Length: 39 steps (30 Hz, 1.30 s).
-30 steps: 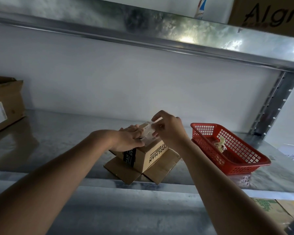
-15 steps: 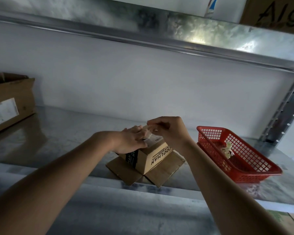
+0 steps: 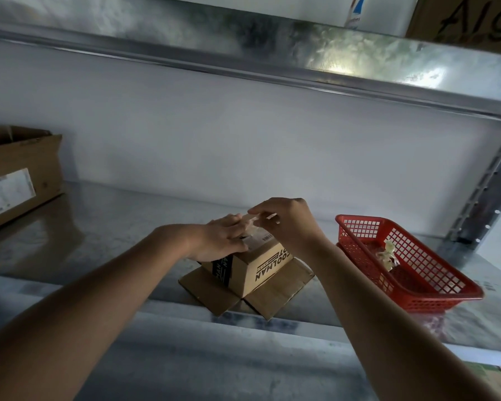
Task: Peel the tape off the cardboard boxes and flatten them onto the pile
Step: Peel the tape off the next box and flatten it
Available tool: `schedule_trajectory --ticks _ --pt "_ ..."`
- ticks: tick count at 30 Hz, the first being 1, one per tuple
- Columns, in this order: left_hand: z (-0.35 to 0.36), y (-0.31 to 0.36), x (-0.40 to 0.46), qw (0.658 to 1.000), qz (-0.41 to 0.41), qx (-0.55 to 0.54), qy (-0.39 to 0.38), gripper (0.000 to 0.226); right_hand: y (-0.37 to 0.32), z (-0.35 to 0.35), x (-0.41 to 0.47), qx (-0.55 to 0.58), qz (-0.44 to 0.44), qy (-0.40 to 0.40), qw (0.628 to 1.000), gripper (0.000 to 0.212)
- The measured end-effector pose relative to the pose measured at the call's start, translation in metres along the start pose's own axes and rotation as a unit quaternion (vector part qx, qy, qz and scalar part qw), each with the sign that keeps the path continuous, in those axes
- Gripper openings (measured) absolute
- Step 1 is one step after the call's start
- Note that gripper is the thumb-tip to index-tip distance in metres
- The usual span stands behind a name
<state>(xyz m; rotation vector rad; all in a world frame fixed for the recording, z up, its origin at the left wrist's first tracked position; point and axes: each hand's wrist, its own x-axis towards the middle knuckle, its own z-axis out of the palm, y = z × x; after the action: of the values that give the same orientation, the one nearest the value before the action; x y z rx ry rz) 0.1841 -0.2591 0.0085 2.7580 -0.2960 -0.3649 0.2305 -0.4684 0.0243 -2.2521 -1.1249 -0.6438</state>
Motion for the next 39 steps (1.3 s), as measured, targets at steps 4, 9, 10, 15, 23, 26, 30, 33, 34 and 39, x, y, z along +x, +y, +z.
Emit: schedule_trajectory --ticks 4,9,10,15,23,26,30,33,34,39 --pt "0.001 -0.004 -0.002 1.000 0.001 -0.022 0.005 0.072 0.002 -0.002 -0.002 -0.099 -0.070 -0.045 0.992 0.026" --pt "0.002 -0.003 0.000 1.000 0.003 -0.030 0.006 0.071 -0.003 0.001 -0.004 -0.116 -0.093 -0.133 0.980 0.043" --pt "0.002 -0.003 0.000 0.999 0.007 -0.031 0.006 0.072 -0.004 0.002 -0.005 -0.105 -0.085 -0.146 0.980 0.044" --pt "0.002 0.001 -0.001 0.999 0.031 -0.023 0.017 0.063 0.000 0.004 -0.011 -0.045 -0.005 -0.149 0.988 0.057" --pt "0.002 0.016 0.001 0.993 0.065 0.071 0.069 0.092 0.002 -0.001 0.005 -0.035 0.129 -0.134 0.982 0.016" --pt "0.008 0.015 0.002 0.992 0.070 0.047 0.089 0.079 -0.001 0.000 0.005 -0.007 0.146 -0.121 0.982 0.013" --pt "0.002 0.010 -0.001 0.994 0.058 0.049 0.078 0.075 0.000 -0.001 0.005 0.040 0.199 -0.084 0.976 0.012" --pt "-0.007 0.007 -0.007 0.997 0.026 0.036 0.060 0.087 0.007 -0.003 0.004 0.060 0.241 -0.046 0.968 0.014" --pt "-0.009 0.005 -0.008 0.998 0.010 0.029 0.051 0.093 0.009 -0.003 0.004 0.066 0.249 -0.033 0.966 0.014" --pt "-0.018 0.006 -0.012 0.999 -0.015 0.025 0.034 0.107 0.019 0.001 0.003 0.076 0.296 0.023 0.952 0.024"
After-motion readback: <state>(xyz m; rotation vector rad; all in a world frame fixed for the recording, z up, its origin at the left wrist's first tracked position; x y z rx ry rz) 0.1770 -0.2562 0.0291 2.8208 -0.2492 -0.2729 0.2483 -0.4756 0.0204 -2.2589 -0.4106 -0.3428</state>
